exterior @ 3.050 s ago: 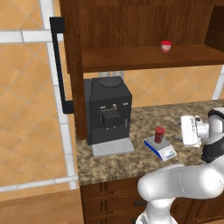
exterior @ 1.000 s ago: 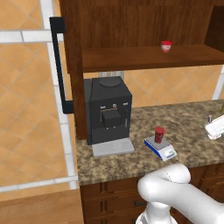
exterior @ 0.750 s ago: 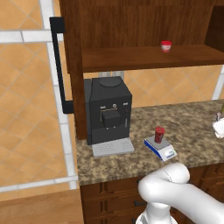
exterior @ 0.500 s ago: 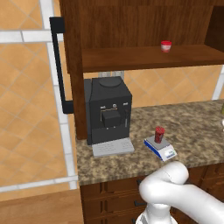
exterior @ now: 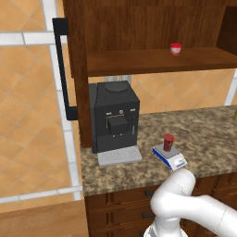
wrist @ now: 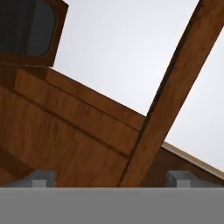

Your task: Pick the yogurt and place it on the digital scale for weighing, and close the cabinet.

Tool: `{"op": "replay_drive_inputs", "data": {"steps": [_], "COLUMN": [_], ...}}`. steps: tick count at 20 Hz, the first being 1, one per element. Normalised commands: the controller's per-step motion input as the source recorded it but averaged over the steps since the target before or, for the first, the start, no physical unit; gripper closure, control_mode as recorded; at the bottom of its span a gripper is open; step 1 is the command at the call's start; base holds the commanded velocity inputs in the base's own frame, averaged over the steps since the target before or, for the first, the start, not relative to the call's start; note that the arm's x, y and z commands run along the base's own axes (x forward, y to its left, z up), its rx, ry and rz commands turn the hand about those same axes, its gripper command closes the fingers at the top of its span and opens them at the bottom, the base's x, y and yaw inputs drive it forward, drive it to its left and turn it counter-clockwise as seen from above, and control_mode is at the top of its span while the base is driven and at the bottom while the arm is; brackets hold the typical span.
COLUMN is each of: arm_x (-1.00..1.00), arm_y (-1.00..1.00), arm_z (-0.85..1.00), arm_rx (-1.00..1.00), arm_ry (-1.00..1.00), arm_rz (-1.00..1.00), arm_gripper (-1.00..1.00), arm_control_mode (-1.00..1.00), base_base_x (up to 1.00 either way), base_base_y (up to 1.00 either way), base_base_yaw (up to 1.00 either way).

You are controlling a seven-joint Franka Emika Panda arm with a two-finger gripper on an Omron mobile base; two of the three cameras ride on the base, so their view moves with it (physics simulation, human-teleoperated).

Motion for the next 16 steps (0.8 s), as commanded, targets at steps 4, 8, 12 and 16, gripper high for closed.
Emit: {"op": "replay_drive_inputs", "data": {"steps": [4,8,12,16], "arm_x": [-0.23,-0.29,-0.05,-0.05], "arm_y": [-0.55,-0.73,-0.92,-0.68], "arm_z": [0.2,-0.04,0.13,0.21], "arm_rx": [0.0,0.01,0.11,0.07], "arm_ry": [-0.02,-0.01,-0.03,-0.02], "arm_rz": [0.0,0.0,0.0,0.0], "arm_gripper": [-1.0,-1.0,-1.0,-1.0], "arm_control_mode": [-1.0,-1.0,-1.0,-1.0], "base_base_x": [0.0,0.0,0.0,0.0], "base_base_y": [0.0,0.0,0.0,0.0], "base_base_yaw": [0.0,0.0,0.0,0.0]}}
